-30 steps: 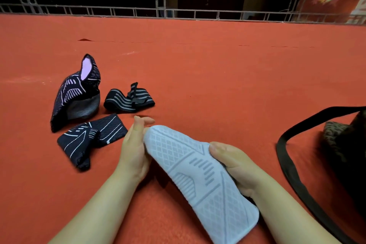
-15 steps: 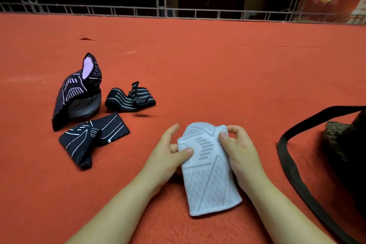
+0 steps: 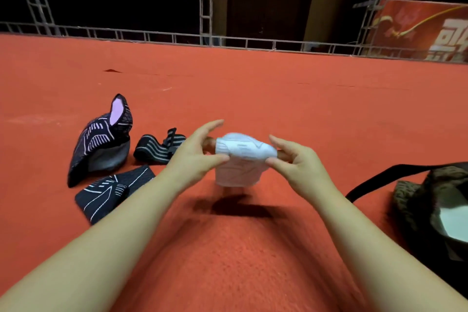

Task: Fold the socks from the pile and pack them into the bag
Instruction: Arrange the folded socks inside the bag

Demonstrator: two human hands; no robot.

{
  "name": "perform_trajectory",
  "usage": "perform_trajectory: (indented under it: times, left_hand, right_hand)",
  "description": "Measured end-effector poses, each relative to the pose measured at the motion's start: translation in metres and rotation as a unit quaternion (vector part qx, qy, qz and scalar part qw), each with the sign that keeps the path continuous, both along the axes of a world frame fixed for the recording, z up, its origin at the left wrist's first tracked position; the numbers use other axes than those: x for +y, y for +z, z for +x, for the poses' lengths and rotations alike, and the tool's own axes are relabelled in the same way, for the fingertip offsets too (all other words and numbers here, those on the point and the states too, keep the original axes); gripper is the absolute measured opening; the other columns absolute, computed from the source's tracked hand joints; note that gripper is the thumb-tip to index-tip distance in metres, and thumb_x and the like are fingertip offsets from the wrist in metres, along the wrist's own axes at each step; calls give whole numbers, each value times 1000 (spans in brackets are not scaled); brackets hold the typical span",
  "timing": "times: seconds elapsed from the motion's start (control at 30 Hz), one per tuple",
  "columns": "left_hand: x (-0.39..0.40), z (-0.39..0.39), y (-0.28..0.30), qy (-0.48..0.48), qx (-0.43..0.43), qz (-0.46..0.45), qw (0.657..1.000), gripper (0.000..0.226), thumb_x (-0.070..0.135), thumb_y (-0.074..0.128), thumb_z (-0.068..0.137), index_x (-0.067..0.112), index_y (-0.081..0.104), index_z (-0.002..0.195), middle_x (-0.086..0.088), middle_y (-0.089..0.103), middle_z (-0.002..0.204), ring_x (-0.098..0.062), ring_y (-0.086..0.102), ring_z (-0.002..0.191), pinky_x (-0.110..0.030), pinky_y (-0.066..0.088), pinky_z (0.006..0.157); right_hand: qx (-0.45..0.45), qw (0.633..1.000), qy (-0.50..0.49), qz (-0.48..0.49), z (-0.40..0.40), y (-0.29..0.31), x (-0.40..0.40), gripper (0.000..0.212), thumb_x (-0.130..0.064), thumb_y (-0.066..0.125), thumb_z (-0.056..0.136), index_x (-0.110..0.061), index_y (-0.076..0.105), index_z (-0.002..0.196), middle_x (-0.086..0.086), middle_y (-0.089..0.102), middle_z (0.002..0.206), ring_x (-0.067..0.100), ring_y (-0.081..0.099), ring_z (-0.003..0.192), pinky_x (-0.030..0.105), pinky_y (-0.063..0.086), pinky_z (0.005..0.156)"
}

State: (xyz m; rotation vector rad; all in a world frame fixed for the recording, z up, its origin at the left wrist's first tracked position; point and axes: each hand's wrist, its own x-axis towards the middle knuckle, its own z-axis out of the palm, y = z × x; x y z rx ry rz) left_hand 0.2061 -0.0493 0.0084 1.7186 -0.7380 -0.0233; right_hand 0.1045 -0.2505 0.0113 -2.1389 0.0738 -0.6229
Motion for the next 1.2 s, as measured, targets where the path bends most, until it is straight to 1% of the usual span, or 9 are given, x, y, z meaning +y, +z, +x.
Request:
perform_trajectory:
  times: [0.17,0.33,0.47,0.63,0.77,0.9,1.0,1.13,1.2]
  left_hand:
    - [25,-25,-31,-2,-98,254,962,60,17,74,76,26,52,131,18,49,126,-1,46,120,-8,28,95]
    - [47,-67,-54,-18,-180,382,906,38,43,64,79,33,63,116,14,65,103,-10,53,100,-25,37,87]
    - [57,-86,-53,-31,-225,416,880,48,63,38,71,41,66,104,19,46,82,-8,42,89,-25,30,78]
    - [69,-101,-42,-70,-183,396,897,57,69,28,63,40,65,95,28,47,96,2,37,102,-25,25,91]
    - [69,-113,-34,-84,-100,390,912,18,48,51,85,37,55,71,13,63,83,-1,55,84,-21,37,79]
    - [62,-118,-28,-77,-8,379,922,18,34,57,89,33,57,71,12,61,75,-5,57,72,-27,46,72]
    - [54,-114,-34,-57,36,383,921,16,36,58,87,27,59,75,8,65,71,-15,63,68,-29,50,70]
    - [48,-102,-46,-38,57,457,887,27,56,60,70,31,62,80,13,68,81,-8,63,78,-37,47,89]
    - [47,-97,-46,-57,90,464,879,25,51,68,73,28,63,83,12,67,83,-6,59,76,-28,47,83]
  right_hand:
    - [101,982,1,-161,-36,-33,17,38,-19,72,81,-22,67,118,-7,70,110,2,63,94,15,43,86]
    - [142,964,38,-220,-78,-59,30,14,-30,67,83,-28,69,96,-13,67,89,8,54,90,26,41,80]
    - [103,959,75,-252,-102,-61,36,26,-50,55,78,-28,66,86,-21,48,86,7,46,88,24,38,79]
    - [110,954,139,-244,-122,-54,44,19,-48,41,84,-34,51,91,-18,57,103,3,49,101,23,36,92]
    - [123,964,122,-200,-138,-49,52,17,-49,36,87,-34,44,81,-16,52,81,1,46,82,16,34,76]
    - [173,983,49,-18,-134,-51,57,12,-23,56,90,-23,54,79,-13,52,57,0,43,52,23,33,55]
    - [222,975,-1,-16,-121,-57,54,7,-24,62,87,-20,57,82,-10,52,50,-1,43,42,21,30,49]
    - [301,950,-20,-87,-110,-66,49,12,-36,65,78,-26,58,82,-11,61,70,5,56,68,29,45,70]
    - [345,932,-15,-108,-107,-66,47,23,-49,62,68,-29,60,79,-11,64,79,12,61,84,35,48,83]
